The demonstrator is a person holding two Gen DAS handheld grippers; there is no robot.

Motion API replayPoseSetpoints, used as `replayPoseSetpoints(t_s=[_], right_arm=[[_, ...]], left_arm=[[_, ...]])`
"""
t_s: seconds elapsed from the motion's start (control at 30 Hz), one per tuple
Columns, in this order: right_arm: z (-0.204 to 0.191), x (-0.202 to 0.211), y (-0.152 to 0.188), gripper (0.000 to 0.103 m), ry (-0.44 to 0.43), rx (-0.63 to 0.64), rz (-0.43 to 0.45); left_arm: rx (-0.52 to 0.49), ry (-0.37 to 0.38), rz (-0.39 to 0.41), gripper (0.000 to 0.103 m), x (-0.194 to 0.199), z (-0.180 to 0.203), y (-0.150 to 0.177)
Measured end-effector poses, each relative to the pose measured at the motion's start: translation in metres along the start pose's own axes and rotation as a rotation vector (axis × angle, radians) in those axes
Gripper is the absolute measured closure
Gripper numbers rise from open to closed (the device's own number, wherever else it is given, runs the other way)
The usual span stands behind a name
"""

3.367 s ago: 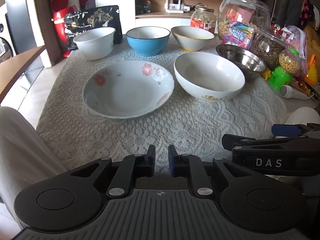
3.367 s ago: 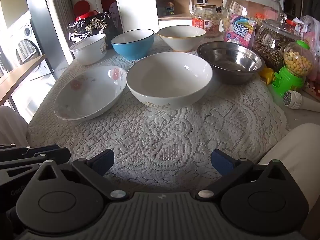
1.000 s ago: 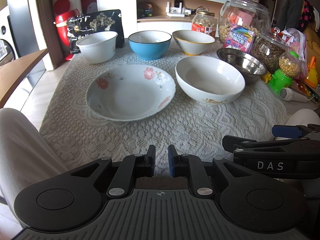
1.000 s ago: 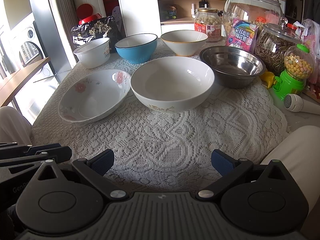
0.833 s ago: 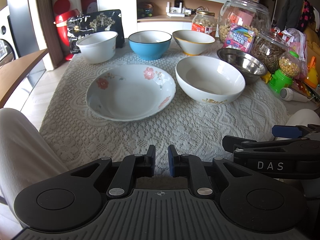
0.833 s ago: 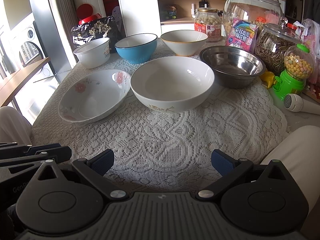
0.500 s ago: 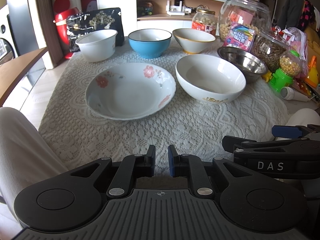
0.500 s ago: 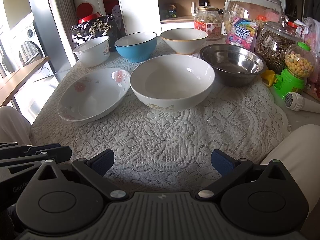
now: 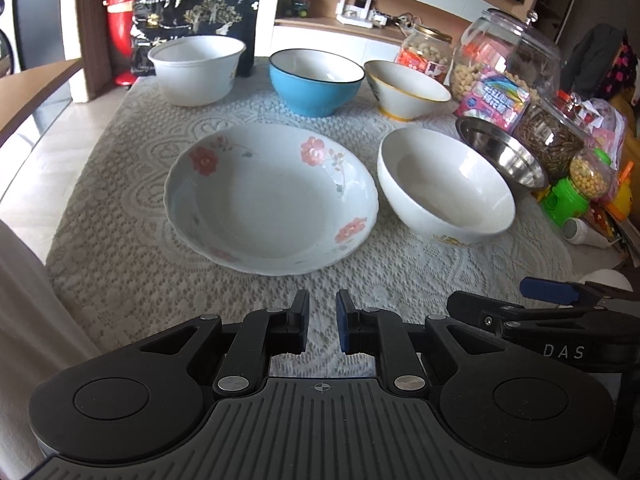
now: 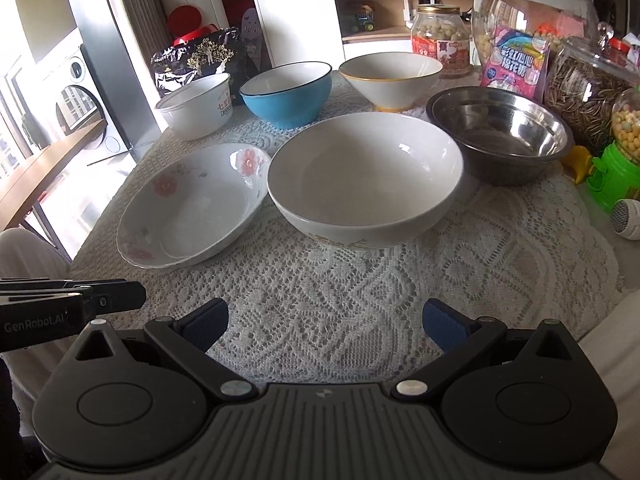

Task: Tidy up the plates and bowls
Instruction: 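Move the left gripper to the floral plate rim and grasp it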

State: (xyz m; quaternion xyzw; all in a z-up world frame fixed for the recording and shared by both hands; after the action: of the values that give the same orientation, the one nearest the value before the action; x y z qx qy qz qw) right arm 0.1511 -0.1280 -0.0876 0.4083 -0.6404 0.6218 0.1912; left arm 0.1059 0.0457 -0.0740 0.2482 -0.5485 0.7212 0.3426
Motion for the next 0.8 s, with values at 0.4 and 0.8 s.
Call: replayPoseSetpoints(t_s=[0.4,0.8], right_arm=[[-0.014,-0.056,0.002,0.0,-0.075,0.052,-0.153],[-0.024,-0.061,0.006,0.0,-0.009,0.128,-0.184]], left_arm=[[0.082,0.296,-0.09,0.087,-0.047,-0.006,-0.035],[0.168,0.059,0.106,0.087,-0.037,-0.095,-0.09]])
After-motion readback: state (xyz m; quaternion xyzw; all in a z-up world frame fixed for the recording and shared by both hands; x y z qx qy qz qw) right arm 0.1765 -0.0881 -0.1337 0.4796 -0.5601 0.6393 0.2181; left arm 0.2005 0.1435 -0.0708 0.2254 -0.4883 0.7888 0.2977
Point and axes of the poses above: each gripper's, at about its wrist camera, not at the fingertips, and x roughly against the way its jaws point, z to its right, y to its underside, the point moved 9 cm from there along -x, roughly the way its jaws point, and after that the axes turned 6 degrees about y, right-handed, at the moved point
